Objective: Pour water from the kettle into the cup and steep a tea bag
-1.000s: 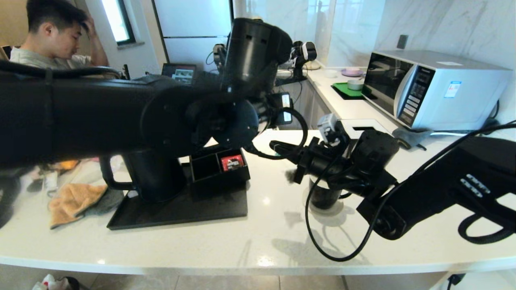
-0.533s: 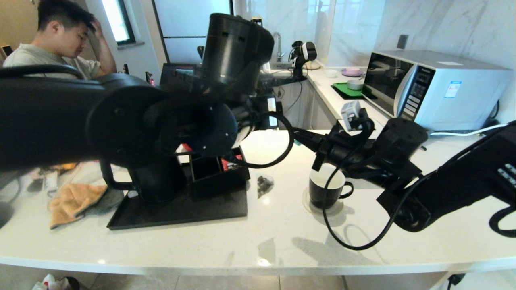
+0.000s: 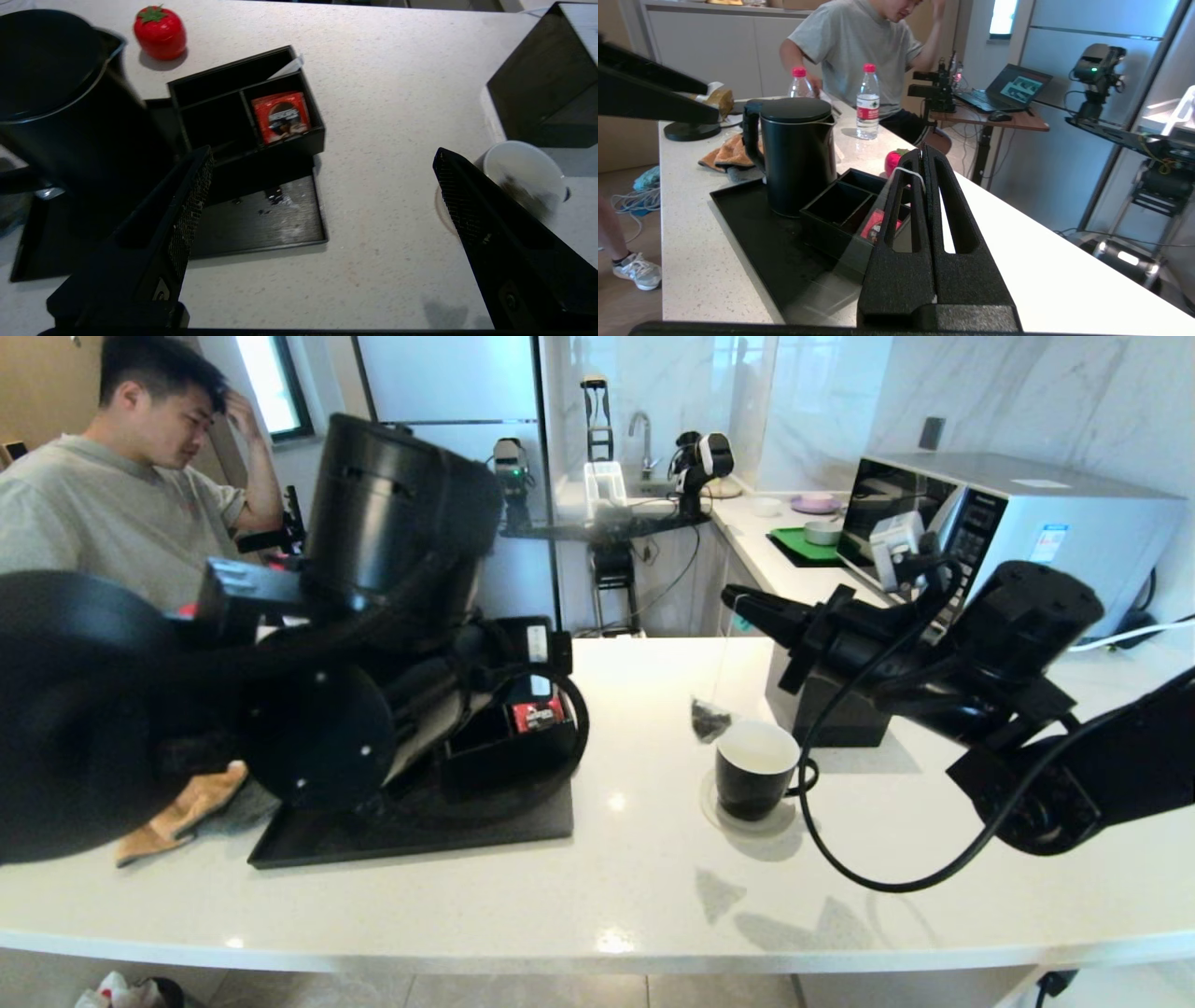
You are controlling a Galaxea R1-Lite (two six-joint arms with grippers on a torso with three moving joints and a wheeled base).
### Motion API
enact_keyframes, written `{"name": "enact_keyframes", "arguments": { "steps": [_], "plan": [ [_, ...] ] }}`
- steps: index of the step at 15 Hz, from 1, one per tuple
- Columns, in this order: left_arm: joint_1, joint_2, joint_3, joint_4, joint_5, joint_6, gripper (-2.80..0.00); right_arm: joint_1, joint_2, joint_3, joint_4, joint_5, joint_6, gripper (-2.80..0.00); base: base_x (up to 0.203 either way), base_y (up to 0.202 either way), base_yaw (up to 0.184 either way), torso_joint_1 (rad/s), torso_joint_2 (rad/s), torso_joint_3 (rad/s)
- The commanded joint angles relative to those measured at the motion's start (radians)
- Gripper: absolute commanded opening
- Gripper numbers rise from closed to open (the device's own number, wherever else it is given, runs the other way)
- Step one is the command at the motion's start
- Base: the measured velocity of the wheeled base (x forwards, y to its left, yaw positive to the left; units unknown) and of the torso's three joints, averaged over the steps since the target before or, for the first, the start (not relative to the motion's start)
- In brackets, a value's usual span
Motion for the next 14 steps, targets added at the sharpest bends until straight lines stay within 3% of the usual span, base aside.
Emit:
{"name": "enact_keyframes", "arguments": {
  "steps": [1, 5, 6, 14],
  "plan": [
    [-0.001, -0.08, 0.063, -0.001, 0.014, -0.004, 0.0, -0.014, -0.053, 0.023, -0.002, 0.004, 0.0, -2.8, 0.0, 0.0, 0.0, 0.0, 0.0, 0.0],
    [0.0, -0.164, 0.152, -0.001, 0.04, -0.005, 0.0, -0.016, -0.131, 0.033, 0.07, 0.004, -0.034, -2.8, 0.0, 0.0, 0.0, 0.0, 0.0, 0.0],
    [0.0, -0.194, 0.193, -0.001, 0.041, -0.005, -2.8, -0.016, -0.145, 0.04, 0.085, 0.004, -0.047, -2.8, 0.0, 0.0, 0.0, 0.0, 0.0, 0.0],
    [0.006, -0.382, 0.48, -0.002, 0.051, -0.034, -2.8, -0.016, -0.214, 0.126, 0.091, 0.002, -0.058, -2.8, 0.0, 0.0, 0.0, 0.0, 0.0, 0.0]
  ]
}}
